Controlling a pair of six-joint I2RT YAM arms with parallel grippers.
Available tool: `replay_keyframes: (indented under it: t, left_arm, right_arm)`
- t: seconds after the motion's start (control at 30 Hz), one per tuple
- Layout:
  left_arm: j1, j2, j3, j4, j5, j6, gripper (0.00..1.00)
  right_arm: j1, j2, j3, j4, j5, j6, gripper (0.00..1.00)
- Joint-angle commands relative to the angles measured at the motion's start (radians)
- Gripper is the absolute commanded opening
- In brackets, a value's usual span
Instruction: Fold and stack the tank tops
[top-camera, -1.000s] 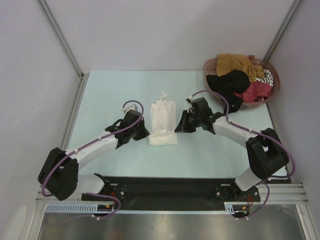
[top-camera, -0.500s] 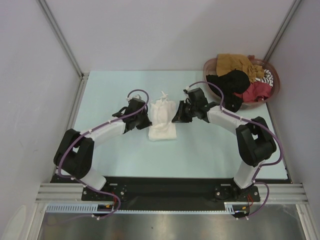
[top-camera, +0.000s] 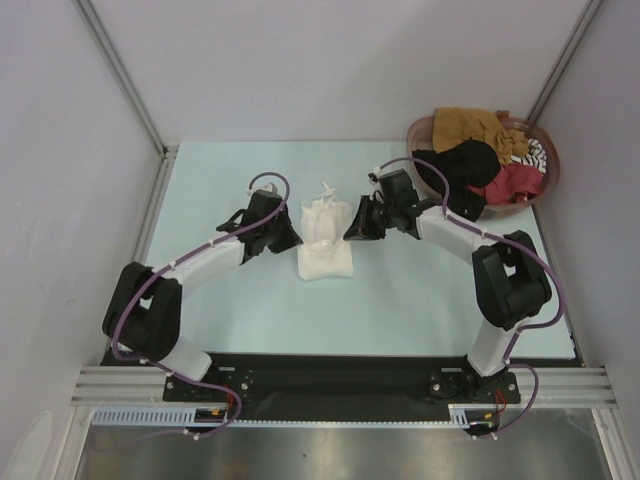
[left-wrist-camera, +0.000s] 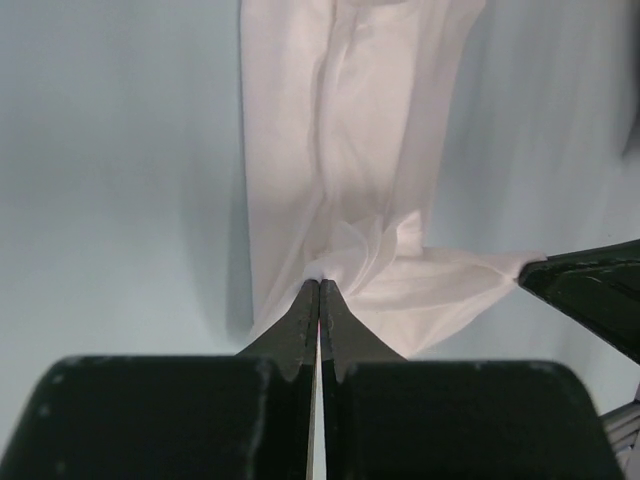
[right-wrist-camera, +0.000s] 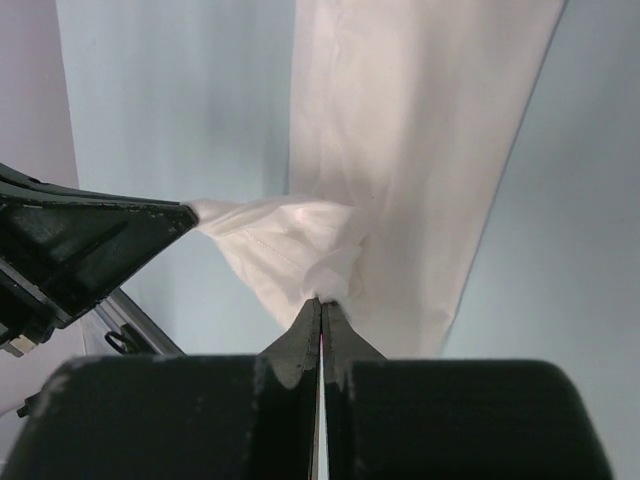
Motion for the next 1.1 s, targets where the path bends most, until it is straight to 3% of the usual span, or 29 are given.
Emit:
replay_keyframes:
  t: [0.0,0.27,0.63,0.83,0.97,1.0,1.03,1.07]
  left_arm:
    - [0.005,-0.082,0.033,0.024,0.024,0.024,0.00]
    - [0.005,-0.159,0.047,0.001,-0.007,0.034,0.02]
    - [0.015,0.016,0.117,0.030,-0.013,0.055,0.01]
    - [0.043,0.132,0.166,0.064,0.001,0.075,0.04]
    - [0.051,0.180,0.192,0.082,0.010,0.103,0.22]
    - [0.051,0.186,0.194,0.087,0.006,0.110,0.42]
    - [0.052,0.195,0.197,0.082,0.000,0.110,0.53]
    - [0.055,0.199,0.196,0.084,-0.007,0.112,0.65]
  right_arm:
    - [0.004,-0.054,0.044,0.001,-0.055,-0.019,0.00]
    - [-0.002,-0.084,0.064,-0.019,-0.038,-0.036,0.00]
    - [-0.050,0.008,0.094,-0.001,-0.030,-0.029,0.00]
    - [-0.077,0.142,0.157,0.019,-0.056,-0.019,0.04]
    - [-0.088,0.202,0.183,0.016,-0.023,-0.012,0.06]
    - [-0.094,0.211,0.180,0.016,-0.007,-0.001,0.10]
    - [-0.097,0.212,0.176,0.019,-0.003,0.001,0.37]
    - [-0.099,0.214,0.171,0.027,0.001,0.002,0.47]
